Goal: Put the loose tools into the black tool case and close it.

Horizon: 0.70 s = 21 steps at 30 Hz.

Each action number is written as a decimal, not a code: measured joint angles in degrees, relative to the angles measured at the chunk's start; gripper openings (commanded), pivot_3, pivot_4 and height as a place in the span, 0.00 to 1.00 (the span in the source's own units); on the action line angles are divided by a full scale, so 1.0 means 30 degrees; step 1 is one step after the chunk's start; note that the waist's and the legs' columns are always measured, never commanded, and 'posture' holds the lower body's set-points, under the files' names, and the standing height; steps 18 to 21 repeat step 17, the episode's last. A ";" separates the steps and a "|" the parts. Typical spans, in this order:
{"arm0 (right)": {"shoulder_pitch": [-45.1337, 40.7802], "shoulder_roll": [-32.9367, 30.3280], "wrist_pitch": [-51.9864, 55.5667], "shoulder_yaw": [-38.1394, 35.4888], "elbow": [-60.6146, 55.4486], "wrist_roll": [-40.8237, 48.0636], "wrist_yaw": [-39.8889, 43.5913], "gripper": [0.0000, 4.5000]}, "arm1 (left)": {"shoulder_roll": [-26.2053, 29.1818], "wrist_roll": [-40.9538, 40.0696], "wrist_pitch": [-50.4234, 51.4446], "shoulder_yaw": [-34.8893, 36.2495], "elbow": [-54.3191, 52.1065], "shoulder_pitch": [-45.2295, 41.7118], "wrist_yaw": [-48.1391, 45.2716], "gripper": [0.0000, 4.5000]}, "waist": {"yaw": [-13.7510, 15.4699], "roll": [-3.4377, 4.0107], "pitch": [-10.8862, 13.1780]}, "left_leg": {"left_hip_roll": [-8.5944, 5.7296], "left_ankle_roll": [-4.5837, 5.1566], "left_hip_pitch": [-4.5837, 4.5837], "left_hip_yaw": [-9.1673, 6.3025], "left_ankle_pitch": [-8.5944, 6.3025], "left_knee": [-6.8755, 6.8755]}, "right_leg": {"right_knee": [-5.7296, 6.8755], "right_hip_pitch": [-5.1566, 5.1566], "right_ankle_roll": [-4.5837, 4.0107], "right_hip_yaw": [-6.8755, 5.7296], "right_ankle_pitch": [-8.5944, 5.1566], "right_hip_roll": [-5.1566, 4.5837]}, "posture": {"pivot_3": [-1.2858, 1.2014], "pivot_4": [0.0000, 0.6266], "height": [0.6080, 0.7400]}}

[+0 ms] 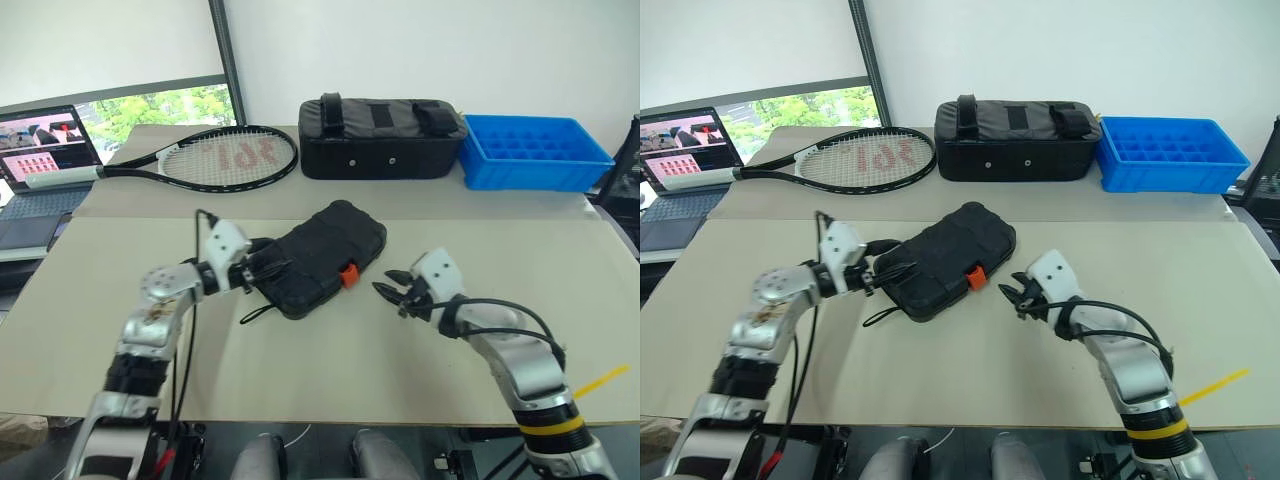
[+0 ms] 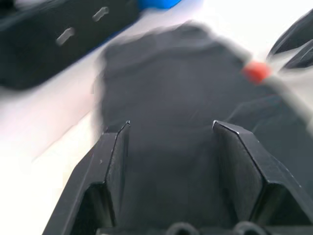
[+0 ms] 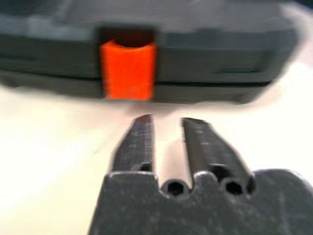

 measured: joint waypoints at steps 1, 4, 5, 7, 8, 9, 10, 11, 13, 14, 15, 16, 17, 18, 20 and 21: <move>0.0306 -0.0406 -0.0850 -0.0666 0.0633 0.0439 0.0879 0.73 | 0.0312 -0.0482 0.0499 0.0744 -0.0661 0.0841 0.0097 0.64 | 0.0039 0.0002 0.0003 | -0.0009 0.0001 -0.0001 0.0003 -0.0002 -0.0005 | -0.0016 0.0008 -0.0011 -0.0002 0.0006 -0.0043 | 0.52 0.24 0.76; 0.0710 -0.1131 -0.2395 -0.2155 0.2239 0.1260 0.2699 0.96 | 0.0704 -0.1209 0.1419 0.2164 -0.1604 0.2671 0.0552 0.64 | 0.0245 0.0009 0.0014 | -0.0018 0.0011 0.0000 0.0002 -0.0009 -0.0007 | -0.0141 0.0077 -0.0041 -0.0022 0.0030 -0.0089 | 0.52 0.24 0.76; 0.0798 -0.1263 -0.2751 -0.2493 0.2611 0.1482 0.3089 0.99 | 0.0726 -0.1284 0.1529 0.2369 -0.1808 0.3140 0.0642 0.64 | 0.0302 0.0005 0.0016 | -0.0020 0.0011 0.0003 0.0001 -0.0010 -0.0005 | -0.0145 0.0085 -0.0047 -0.0025 0.0034 -0.0098 | 0.52 0.24 0.76; 0.0850 -0.1564 -0.3868 -0.3026 0.3782 0.1895 0.4216 0.99 | 0.0815 -0.1272 0.1537 0.2769 -0.2766 0.4850 0.1089 0.64 | 0.0411 0.0004 0.0016 | -0.0019 0.0015 0.0006 0.0000 -0.0014 -0.0012 | -0.0161 0.0089 -0.0095 -0.0018 0.0062 -0.0112 | 0.52 0.24 0.76; 0.0910 -0.1625 -0.4402 -0.3368 0.4436 0.2012 0.4736 0.99 | 0.0742 -0.1227 0.1537 0.2987 -0.3291 0.5729 0.1521 0.64 | 0.0427 0.0004 0.0017 | -0.0016 0.0019 0.0006 -0.0003 -0.0017 -0.0017 | -0.0164 0.0090 -0.0105 -0.0017 0.0067 -0.0115 | 0.52 0.24 0.76; 0.0989 -0.1755 -0.4844 -0.3681 0.5088 0.2185 0.5132 0.99 | 0.0619 -0.1164 0.1542 0.3184 -0.3621 0.6405 0.1912 0.64 | 0.0436 0.0003 0.0020 | -0.0015 0.0020 0.0006 -0.0004 -0.0018 -0.0020 | -0.0162 0.0088 -0.0110 -0.0017 0.0069 -0.0115 | 0.52 0.24 0.76; 0.1006 -0.1862 -0.5212 -0.3932 0.5659 0.2311 0.5525 0.99 | 0.0547 -0.1109 0.1539 0.3303 -0.3854 0.6864 0.2291 0.64 | 0.0477 0.0006 0.0022 | -0.0011 0.0020 0.0002 -0.0003 -0.0018 -0.0021 | -0.0159 0.0085 -0.0113 -0.0028 0.0070 -0.0114 | 0.52 0.24 0.76; 0.0996 -0.1960 -0.5805 -0.4156 0.6269 0.2461 0.5969 0.99 | 0.0533 -0.1091 0.1528 0.3395 -0.4094 0.7328 0.2575 0.64 | 0.0508 0.0007 0.0023 | -0.0003 0.0021 0.0009 0.0002 -0.0017 -0.0020 | -0.0155 0.0090 -0.0118 -0.0048 0.0071 -0.0113 | 0.52 0.24 0.76; 0.0985 -0.1962 -0.6900 -0.4442 0.7075 0.2582 0.6564 0.99 | 0.0492 -0.1103 0.1412 0.3554 -0.4176 0.7803 0.2726 0.64 | 0.0517 0.0007 0.0023 | 0.0001 0.0021 0.0014 0.0013 -0.0018 -0.0020 | -0.0153 0.0094 -0.0126 -0.0052 0.0074 -0.0107 | 0.52 0.24 0.76; 0.0984 -0.1961 -0.7374 -0.4604 0.7483 0.2598 0.6780 0.99 | 0.0462 -0.1105 0.1310 0.3610 -0.4122 0.7930 0.2726 0.64 | 0.0516 0.0010 0.0024 | -0.0002 0.0021 0.0014 0.0018 -0.0017 -0.0019 | -0.0152 0.0094 -0.0127 -0.0052 0.0075 -0.0108 | 0.52 0.24 0.76; 0.0987 -0.1963 -0.7883 -0.4743 0.7953 0.2604 0.7068 0.99 | 0.0449 -0.1099 0.1051 0.3617 -0.3902 0.7966 0.2726 0.64 | 0.0515 0.0010 0.0023 | -0.0003 0.0021 0.0014 0.0023 -0.0017 -0.0017 | -0.0152 0.0095 -0.0127 -0.0053 0.0075 -0.0108 | 0.52 0.24 0.76; 0.0990 -0.1968 -0.8166 -0.4775 0.8255 0.2603 0.7236 0.99 | 0.0446 -0.1089 0.0878 0.3621 -0.3712 0.7970 0.2726 0.64 | 0.0508 0.0011 0.0023 | -0.0003 0.0021 0.0014 0.0027 -0.0017 -0.0017 | -0.0152 0.0094 -0.0128 -0.0052 0.0075 -0.0106 | 0.52 0.24 0.76; 0.1002 -0.1980 -0.8448 -0.4778 0.8530 0.2602 0.7453 0.99 | 0.0442 -0.1031 0.0665 0.3616 -0.3536 0.7966 0.2712 0.64 | 0.0501 0.0014 0.0021 | -0.0002 0.0021 0.0012 0.0029 -0.0017 -0.0017 | -0.0153 0.0093 -0.0129 -0.0051 0.0076 -0.0106 | 0.52 0.24 0.76; 0.1002 -0.1980 -0.8448 -0.4778 0.8530 0.2602 0.7453 0.99 | 0.0442 -0.1031 0.0665 0.3616 -0.3536 0.7966 0.2712 0.64 | 0.0501 0.0014 0.0021 | -0.0002 0.0021 0.0012 0.0029 -0.0017 -0.0017 | -0.0153 0.0093 -0.0129 -0.0051 0.0076 -0.0106 | 0.52 0.24 0.76; 0.1002 -0.1980 -0.8448 -0.4778 0.8530 0.2602 0.7453 0.99 | 0.0442 -0.1031 0.0665 0.3616 -0.3536 0.7966 0.2712 0.64 | 0.0501 0.0014 0.0021 | -0.0002 0.0021 0.0012 0.0029 -0.0017 -0.0017 | -0.0153 0.0093 -0.0129 -0.0051 0.0076 -0.0106 | 0.52 0.24 0.76; 0.1002 -0.1980 -0.8448 -0.4778 0.8530 0.2602 0.7453 0.99 | 0.0442 -0.1031 0.0665 0.3616 -0.3536 0.7966 0.2712 0.64 | 0.0501 0.0014 0.0021 | -0.0002 0.0021 0.0012 0.0029 -0.0017 -0.0017 | -0.0153 0.0093 -0.0129 -0.0051 0.0076 -0.0106 | 0.52 0.24 0.76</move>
